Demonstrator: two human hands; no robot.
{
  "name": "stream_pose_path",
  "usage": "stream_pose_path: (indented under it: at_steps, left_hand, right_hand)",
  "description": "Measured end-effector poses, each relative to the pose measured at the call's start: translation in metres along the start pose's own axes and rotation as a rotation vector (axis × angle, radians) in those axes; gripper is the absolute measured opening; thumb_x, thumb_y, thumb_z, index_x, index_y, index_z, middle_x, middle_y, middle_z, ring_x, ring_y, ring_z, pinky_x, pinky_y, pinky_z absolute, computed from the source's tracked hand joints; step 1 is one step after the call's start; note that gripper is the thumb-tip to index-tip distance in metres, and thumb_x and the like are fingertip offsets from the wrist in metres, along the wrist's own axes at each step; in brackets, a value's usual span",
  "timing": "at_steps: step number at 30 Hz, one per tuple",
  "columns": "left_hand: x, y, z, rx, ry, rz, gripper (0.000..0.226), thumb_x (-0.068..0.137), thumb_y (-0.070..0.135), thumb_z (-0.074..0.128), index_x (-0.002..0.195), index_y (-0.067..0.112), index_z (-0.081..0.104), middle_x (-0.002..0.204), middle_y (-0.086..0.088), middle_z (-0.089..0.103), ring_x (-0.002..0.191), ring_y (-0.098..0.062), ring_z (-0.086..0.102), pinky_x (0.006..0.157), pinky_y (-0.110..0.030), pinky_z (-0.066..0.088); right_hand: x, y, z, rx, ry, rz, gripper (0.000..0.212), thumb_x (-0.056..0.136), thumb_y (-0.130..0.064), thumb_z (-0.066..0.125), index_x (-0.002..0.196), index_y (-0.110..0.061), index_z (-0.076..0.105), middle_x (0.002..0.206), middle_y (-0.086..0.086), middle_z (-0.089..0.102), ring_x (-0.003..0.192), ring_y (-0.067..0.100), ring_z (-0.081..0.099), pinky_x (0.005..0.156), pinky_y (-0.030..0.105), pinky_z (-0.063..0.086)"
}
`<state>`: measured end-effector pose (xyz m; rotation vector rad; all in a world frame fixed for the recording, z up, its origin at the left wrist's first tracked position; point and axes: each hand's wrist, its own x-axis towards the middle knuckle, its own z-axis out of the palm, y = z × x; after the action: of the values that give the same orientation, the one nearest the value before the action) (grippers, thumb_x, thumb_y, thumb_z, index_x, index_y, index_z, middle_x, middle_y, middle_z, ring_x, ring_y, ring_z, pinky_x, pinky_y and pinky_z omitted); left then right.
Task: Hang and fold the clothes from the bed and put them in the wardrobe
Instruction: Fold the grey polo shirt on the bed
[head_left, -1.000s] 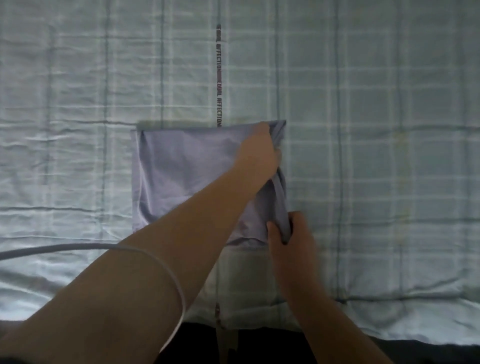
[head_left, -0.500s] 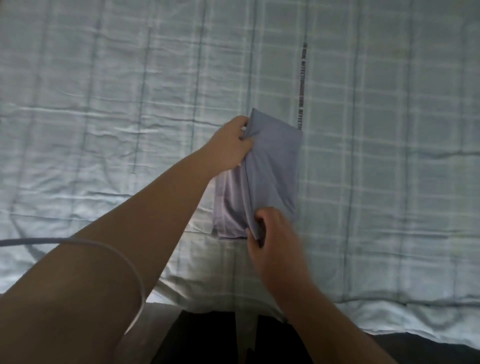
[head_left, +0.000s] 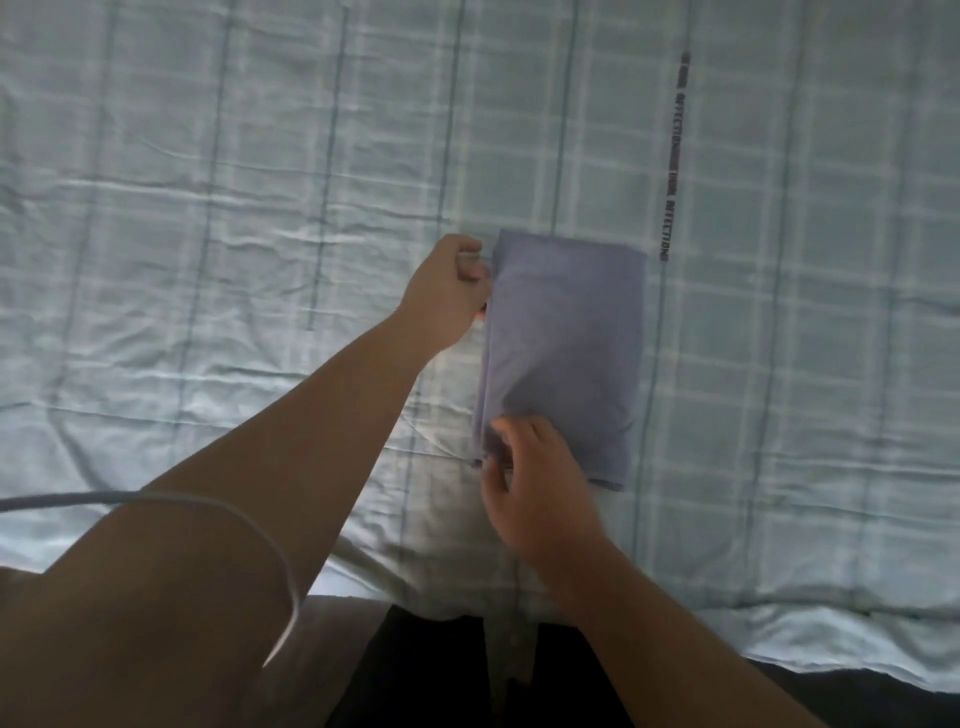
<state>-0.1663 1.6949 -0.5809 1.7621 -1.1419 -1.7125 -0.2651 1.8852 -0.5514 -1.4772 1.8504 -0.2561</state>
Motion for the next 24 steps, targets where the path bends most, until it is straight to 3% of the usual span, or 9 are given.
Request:
stream_pose_path:
  at_steps: [2,4,6,8,10,13,16,24]
  left_hand:
    - [-0.009,-0.001,-0.001,0.049,-0.005,0.046,0.041,0.089,-0.011,0.051,0.123,0.011,0.047,0.093,-0.001,0.054,0.077,-0.016,0.054,0.069,-0.03,0.049]
    - [-0.022,-0.004,-0.003,0.359,0.048,0.184,0.043,0.09,-0.001,0.053,0.131,0.01,0.048,0.11,-0.002,0.058,0.093,-0.017,0.058,0.083,-0.028,0.048]
    - [-0.042,-0.008,0.001,0.613,0.115,0.386,0.048,0.088,0.002,0.052,0.135,0.005,0.049,0.129,-0.012,0.057,0.116,-0.026,0.055,0.103,-0.031,0.04]
    - [-0.061,-0.016,0.015,0.792,0.144,0.615,0.05,0.084,0.005,0.048,0.134,-0.003,0.05,0.135,-0.022,0.054,0.126,-0.037,0.049,0.112,-0.035,0.032]
    - [-0.074,-0.03,0.035,0.961,0.119,0.732,0.055,0.086,0.017,0.044,0.137,-0.004,0.049,0.141,-0.025,0.051,0.136,-0.04,0.043,0.117,-0.045,0.03]
    - [-0.087,-0.058,0.058,1.124,0.068,0.686,0.058,0.099,0.034,0.04,0.149,0.005,0.039,0.156,-0.019,0.036,0.148,-0.035,0.026,0.12,-0.051,0.023]
    - [-0.091,-0.09,0.067,1.165,0.084,0.653,0.061,0.102,0.043,0.038,0.156,0.015,0.029,0.162,-0.014,0.023,0.152,-0.032,0.015,0.12,-0.052,0.019]
    - [-0.087,-0.107,0.074,1.113,0.133,0.628,0.059,0.101,0.041,0.042,0.155,0.02,0.032,0.163,-0.012,0.023,0.152,-0.031,0.015,0.12,-0.053,0.019]
  right_hand:
    - [0.002,0.003,-0.017,0.017,0.091,-0.028,0.023,0.084,-0.02,0.051,0.105,-0.021,0.061,0.102,0.001,0.062,0.094,0.024,0.06,0.076,0.037,0.052]
    - [0.009,0.012,-0.036,-0.022,0.193,-0.055,0.027,0.082,-0.02,0.045,0.103,-0.019,0.063,0.101,0.003,0.062,0.094,0.027,0.058,0.077,0.036,0.049]
    - [0.021,0.028,-0.052,-0.054,0.267,-0.084,0.038,0.08,-0.019,0.039,0.109,-0.013,0.063,0.109,0.008,0.062,0.101,0.03,0.056,0.086,0.038,0.048]
    - [0.037,0.047,-0.064,-0.11,0.298,-0.124,0.046,0.083,-0.016,0.04,0.123,-0.006,0.059,0.127,0.014,0.058,0.117,0.034,0.051,0.102,0.042,0.043]
    - [0.051,0.064,-0.067,-0.217,0.274,-0.196,0.052,0.089,-0.016,0.044,0.139,-0.001,0.049,0.145,0.019,0.047,0.136,0.035,0.04,0.115,0.046,0.033]
    - [0.068,0.086,-0.062,-0.417,0.156,-0.306,0.06,0.099,-0.03,0.037,0.153,-0.005,0.028,0.16,0.015,0.026,0.15,0.032,0.019,0.121,0.049,0.019]
    - [0.079,0.107,-0.054,-0.518,0.117,-0.339,0.065,0.101,-0.038,0.032,0.156,-0.006,0.02,0.164,0.012,0.016,0.152,0.029,0.011,0.122,0.048,0.016]
    - [0.084,0.119,-0.048,-0.463,0.165,-0.424,0.059,0.099,-0.03,0.04,0.151,-0.002,0.032,0.16,0.017,0.027,0.149,0.033,0.022,0.118,0.049,0.024]
